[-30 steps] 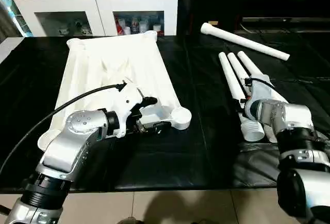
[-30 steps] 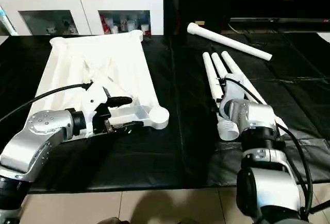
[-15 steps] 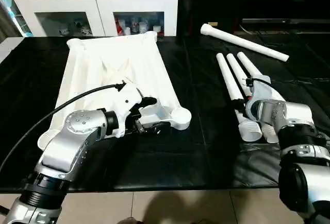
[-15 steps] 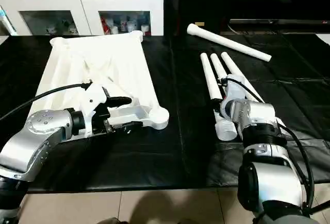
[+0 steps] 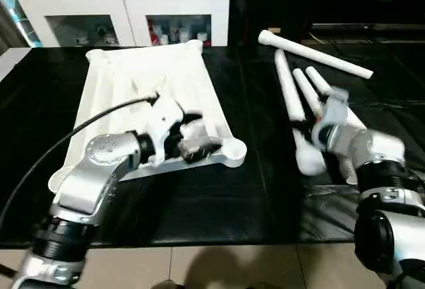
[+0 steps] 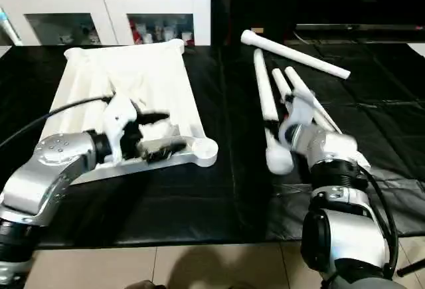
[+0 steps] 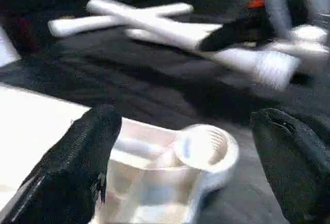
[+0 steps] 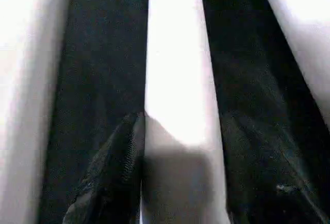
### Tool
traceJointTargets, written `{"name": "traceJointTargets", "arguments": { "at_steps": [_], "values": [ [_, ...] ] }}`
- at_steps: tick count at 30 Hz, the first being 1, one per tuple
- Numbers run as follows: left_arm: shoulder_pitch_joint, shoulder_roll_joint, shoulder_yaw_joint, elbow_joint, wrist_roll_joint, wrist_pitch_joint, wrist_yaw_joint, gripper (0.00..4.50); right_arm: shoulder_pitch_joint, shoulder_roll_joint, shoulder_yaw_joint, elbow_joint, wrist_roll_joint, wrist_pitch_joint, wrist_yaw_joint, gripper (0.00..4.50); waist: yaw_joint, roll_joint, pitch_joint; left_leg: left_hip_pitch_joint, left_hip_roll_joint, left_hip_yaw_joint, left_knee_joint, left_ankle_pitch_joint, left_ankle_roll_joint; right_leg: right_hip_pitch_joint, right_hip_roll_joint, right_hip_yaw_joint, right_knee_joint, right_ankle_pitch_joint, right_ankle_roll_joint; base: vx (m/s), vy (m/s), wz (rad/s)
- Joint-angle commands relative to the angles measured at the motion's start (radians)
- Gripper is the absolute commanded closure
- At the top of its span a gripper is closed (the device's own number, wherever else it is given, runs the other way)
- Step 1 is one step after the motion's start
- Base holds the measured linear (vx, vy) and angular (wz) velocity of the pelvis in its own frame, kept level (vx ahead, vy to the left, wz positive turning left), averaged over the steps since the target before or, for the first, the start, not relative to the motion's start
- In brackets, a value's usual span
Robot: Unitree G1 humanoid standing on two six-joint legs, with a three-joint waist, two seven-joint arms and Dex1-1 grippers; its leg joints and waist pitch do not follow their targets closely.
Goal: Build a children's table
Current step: Insert table leg to table base
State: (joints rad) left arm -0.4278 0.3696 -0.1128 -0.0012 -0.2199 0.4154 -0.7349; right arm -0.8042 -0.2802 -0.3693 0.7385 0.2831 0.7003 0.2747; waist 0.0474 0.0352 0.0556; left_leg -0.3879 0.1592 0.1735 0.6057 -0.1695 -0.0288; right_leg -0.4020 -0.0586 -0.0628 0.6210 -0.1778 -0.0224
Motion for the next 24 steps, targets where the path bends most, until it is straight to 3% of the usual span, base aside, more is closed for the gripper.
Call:
{"name": "traceJointTargets", "arguments": {
  "at_steps": [1, 7, 8, 10, 11, 14, 16, 20, 24],
  "values": [
    [-0.027, -0.008, 0.02, 0.013, 0.011, -0.015, 0.039, 0.0, 0.007, 0.007, -0.024, -0.041, 0.044, -0.019, 0.033, 2.68, 0.006, -0.012, -0.075, 0.018, 0.054, -0.016, -0.056, -0.165, 0.03, 0.052, -0.078, 0.046, -0.077, -0.218, -0.2, 0.0, 0.0, 0.0],
    [-0.107, -0.08, 0.067, 0.057, -0.066, 0.015, 0.049, 0.0, 0.056, 0.042, -0.057, -0.183, 0.176, -0.002, 0.176, 2.68, 0.019, -0.012, -0.074, 0.016, 0.052, -0.013, -0.055, -0.159, 0.04, 0.054, -0.079, 0.046, -0.083, -0.217, -0.198, 0.0, 0.0, 0.0],
    [-0.139, -0.123, 0.095, 0.066, -0.117, 0.04, 0.061, 0.0, 0.089, 0.064, -0.05, -0.276, 0.233, -0.003, 0.257, 2.69, 0.023, -0.011, -0.078, 0.016, 0.055, -0.017, -0.056, -0.147, 0.044, 0.056, -0.081, 0.045, -0.077, -0.199, -0.2, 0.0, 0.0, 0.0],
    [-0.161, -0.154, 0.115, 0.069, -0.168, 0.09, 0.071, 0.0, 0.113, 0.077, -0.043, -0.336, 0.268, -0.007, 0.303, 2.69, 0.027, -0.013, -0.077, 0.016, 0.057, -0.014, -0.054, -0.14, 0.05, 0.057, -0.083, 0.046, -0.074, -0.18, -0.207, 0.0, 0.0, 0.0],
    [-0.195, -0.211, 0.154, 0.07, -0.262, 0.168, 0.088, 0.0, 0.15, 0.082, -0.015, -0.426, 0.32, 0.034, 0.369, 2.69, 0.035, -0.011, -0.079, 0.016, 0.059, -0.017, -0.054, -0.125, 0.063, 0.055, -0.084, 0.044, -0.074, -0.166, -0.222, 0.0, 0.0, 0.0],
    [-0.227, -0.273, 0.208, 0.082, -0.357, 0.209, 0.122, 0.0, 0.175, 0.081, 0.012, -0.483, 0.345, 0.049, 0.413, 2.69, 0.043, -0.013, -0.079, 0.013, 0.059, -0.016, -0.052, -0.114, 0.071, 0.056, -0.083, 0.044, -0.074, -0.162, -0.23, 0.0, 0.0, 0.0],
    [-0.274, -0.347, 0.293, 0.115, -0.495, 0.274, 0.186, 0.0, 0.201, 0.082, 0.012, -0.558, 0.407, 0.073, 0.463, 2.69, 0.047, -0.015, -0.077, 0.015, 0.055, -0.015, -0.051, -0.133, 0.067, 0.055, -0.085, 0.043, -0.082, -0.206, -0.225, 0.0, 0.0, 0.0],
    [-0.297, -0.39, 0.325, 0.113, -0.574, 0.319, 0.205, 0.0, 0.233, 0.08, 0.016, -0.637, 0.47, 0.12, 0.506, 2.69, 0.052, -0.017, -0.075, 0.012, 0.055, -0.02, -0.055, -0.129, 0.065, 0.056, -0.081, 0.041, -0.09, -0.274, -0.174, 0.0, 0.0, 0.0],
    [-0.312, -0.423, 0.346, 0.088, -0.642, 0.371, 0.218, 0.0, 0.26, 0.081, 0.032, -0.683, 0.493, 0.139, 0.513, 2.69, 0.055, -0.017, -0.077, 0.011, 0.056, -0.02, -0.054, -0.112, 0.064, 0.056, -0.082, 0.041, -0.09, -0.259, -0.169, 0.0, 0.0, 0.0]
  ]
}}
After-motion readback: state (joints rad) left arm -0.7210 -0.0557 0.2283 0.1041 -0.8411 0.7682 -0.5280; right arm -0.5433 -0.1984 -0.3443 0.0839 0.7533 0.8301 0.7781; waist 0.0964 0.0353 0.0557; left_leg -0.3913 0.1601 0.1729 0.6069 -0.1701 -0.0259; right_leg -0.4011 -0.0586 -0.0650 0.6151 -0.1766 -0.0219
